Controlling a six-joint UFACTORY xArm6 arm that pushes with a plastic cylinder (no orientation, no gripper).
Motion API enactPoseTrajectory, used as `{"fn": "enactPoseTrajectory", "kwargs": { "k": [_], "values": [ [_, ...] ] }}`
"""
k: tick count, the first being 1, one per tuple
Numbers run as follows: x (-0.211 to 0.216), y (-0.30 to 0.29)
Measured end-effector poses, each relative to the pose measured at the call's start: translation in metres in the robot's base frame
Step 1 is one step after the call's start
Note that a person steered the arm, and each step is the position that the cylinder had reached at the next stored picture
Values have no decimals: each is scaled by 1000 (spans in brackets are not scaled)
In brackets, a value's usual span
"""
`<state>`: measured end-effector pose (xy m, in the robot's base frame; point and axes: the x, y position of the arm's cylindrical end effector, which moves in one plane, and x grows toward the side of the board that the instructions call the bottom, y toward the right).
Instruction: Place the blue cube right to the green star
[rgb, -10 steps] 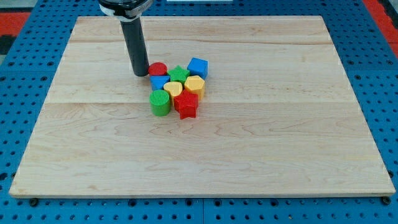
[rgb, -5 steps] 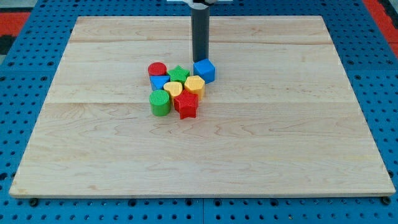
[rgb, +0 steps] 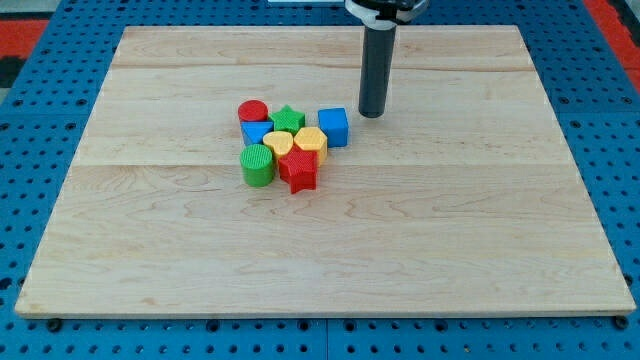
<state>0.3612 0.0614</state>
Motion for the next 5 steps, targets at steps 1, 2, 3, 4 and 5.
{"fn": "enactPoseTrajectory", "kwargs": {
  "k": [1,2,3,4,5],
  "values": [
    [0,0],
    [0,-6],
    [0,-28],
    [0,-30],
    [0,-30]
  ]
}}
